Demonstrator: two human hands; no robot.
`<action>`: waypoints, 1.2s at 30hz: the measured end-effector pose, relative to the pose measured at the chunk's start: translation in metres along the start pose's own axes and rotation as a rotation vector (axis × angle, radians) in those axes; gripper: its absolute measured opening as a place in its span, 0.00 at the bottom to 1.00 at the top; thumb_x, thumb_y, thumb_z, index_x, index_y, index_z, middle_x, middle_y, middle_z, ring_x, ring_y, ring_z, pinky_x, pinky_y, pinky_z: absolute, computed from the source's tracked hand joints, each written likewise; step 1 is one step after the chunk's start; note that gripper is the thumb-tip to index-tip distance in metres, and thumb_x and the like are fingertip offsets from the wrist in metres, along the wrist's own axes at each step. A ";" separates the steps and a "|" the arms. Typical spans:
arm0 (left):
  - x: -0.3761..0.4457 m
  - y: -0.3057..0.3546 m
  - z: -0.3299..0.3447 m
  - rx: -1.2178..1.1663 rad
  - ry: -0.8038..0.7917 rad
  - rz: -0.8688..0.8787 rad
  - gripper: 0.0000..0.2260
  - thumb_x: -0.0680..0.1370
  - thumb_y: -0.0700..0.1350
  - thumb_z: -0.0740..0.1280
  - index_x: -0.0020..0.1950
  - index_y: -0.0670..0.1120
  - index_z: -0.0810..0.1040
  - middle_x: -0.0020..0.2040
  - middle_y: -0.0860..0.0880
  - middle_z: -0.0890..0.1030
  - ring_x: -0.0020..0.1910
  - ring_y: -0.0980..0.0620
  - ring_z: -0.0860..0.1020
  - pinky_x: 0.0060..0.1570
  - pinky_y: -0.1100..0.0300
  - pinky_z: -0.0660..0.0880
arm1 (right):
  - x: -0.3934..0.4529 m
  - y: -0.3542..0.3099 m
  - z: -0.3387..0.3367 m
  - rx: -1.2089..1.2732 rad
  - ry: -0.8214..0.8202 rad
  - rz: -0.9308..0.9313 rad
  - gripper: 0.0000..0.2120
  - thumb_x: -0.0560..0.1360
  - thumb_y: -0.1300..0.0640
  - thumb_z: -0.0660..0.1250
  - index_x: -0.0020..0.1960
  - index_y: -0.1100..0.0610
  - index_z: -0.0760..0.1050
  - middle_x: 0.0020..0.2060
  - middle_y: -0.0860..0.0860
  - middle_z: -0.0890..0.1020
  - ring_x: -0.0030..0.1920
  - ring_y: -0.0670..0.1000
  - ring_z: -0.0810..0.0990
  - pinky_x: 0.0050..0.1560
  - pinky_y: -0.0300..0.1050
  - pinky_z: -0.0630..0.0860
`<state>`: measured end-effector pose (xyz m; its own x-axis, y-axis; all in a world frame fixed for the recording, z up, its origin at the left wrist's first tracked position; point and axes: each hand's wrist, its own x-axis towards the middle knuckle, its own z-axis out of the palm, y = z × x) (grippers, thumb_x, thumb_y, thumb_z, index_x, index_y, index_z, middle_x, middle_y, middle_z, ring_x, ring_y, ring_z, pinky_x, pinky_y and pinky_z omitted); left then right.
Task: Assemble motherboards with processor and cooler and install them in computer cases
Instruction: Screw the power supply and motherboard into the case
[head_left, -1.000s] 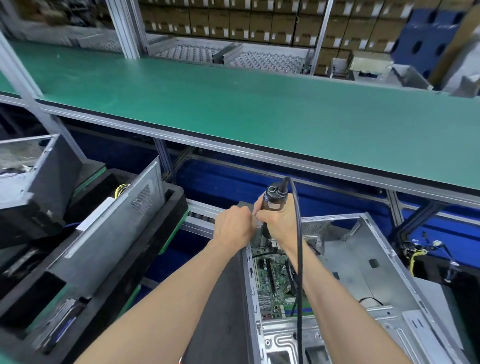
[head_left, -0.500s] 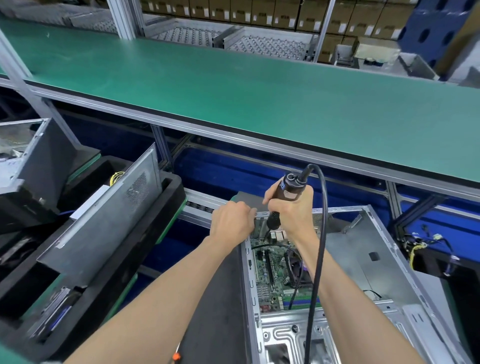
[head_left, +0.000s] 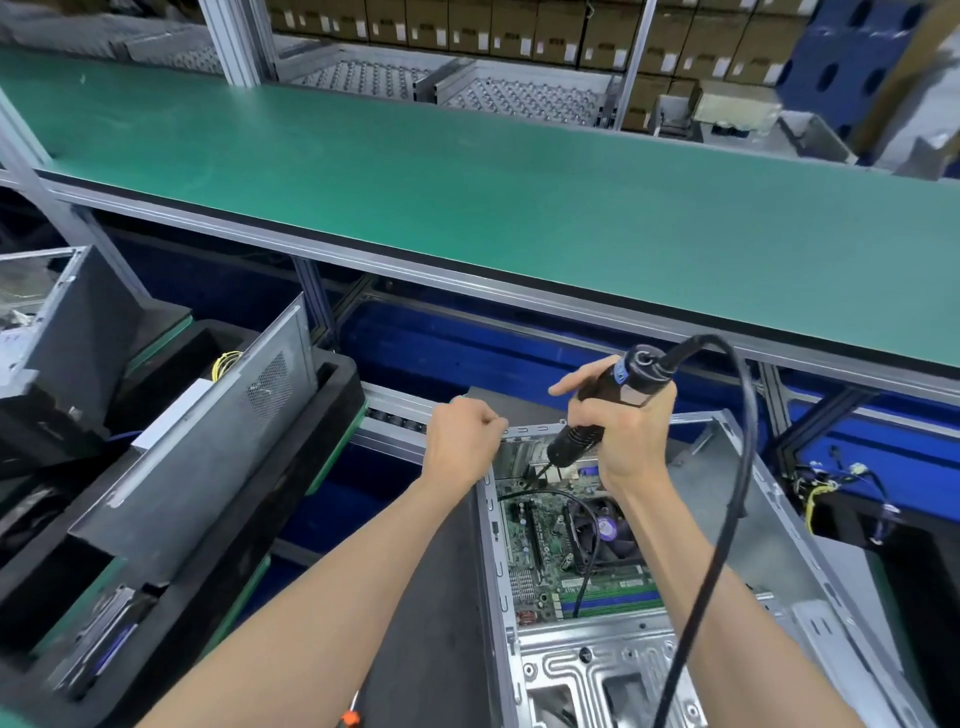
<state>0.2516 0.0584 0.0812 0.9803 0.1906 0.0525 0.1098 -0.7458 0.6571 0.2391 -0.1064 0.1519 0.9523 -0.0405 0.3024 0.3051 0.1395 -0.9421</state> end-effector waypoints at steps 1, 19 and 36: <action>-0.001 0.002 -0.001 -0.089 0.036 -0.037 0.18 0.77 0.46 0.67 0.31 0.36 0.74 0.30 0.50 0.76 0.28 0.52 0.69 0.30 0.71 0.67 | -0.001 -0.006 -0.003 0.044 0.025 -0.002 0.08 0.54 0.68 0.67 0.32 0.59 0.79 0.34 0.62 0.84 0.29 0.56 0.75 0.35 0.46 0.72; -0.024 0.018 -0.002 -1.755 -0.236 -0.465 0.28 0.84 0.59 0.53 0.63 0.35 0.78 0.57 0.36 0.83 0.59 0.42 0.82 0.57 0.50 0.77 | -0.015 -0.103 -0.062 0.716 0.362 -0.019 0.12 0.60 0.68 0.56 0.31 0.56 0.74 0.29 0.54 0.75 0.26 0.49 0.68 0.34 0.41 0.67; -0.041 0.034 -0.005 -1.731 -0.332 -0.455 0.26 0.86 0.55 0.52 0.63 0.33 0.75 0.60 0.36 0.82 0.60 0.40 0.82 0.54 0.50 0.82 | -0.028 -0.095 -0.055 0.749 0.432 0.033 0.11 0.59 0.69 0.56 0.33 0.57 0.73 0.30 0.56 0.75 0.25 0.49 0.67 0.33 0.39 0.67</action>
<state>0.2138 0.0282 0.1054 0.9381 -0.1145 -0.3269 0.2847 0.7924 0.5395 0.1833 -0.1729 0.2247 0.9251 -0.3762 0.0518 0.3389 0.7564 -0.5595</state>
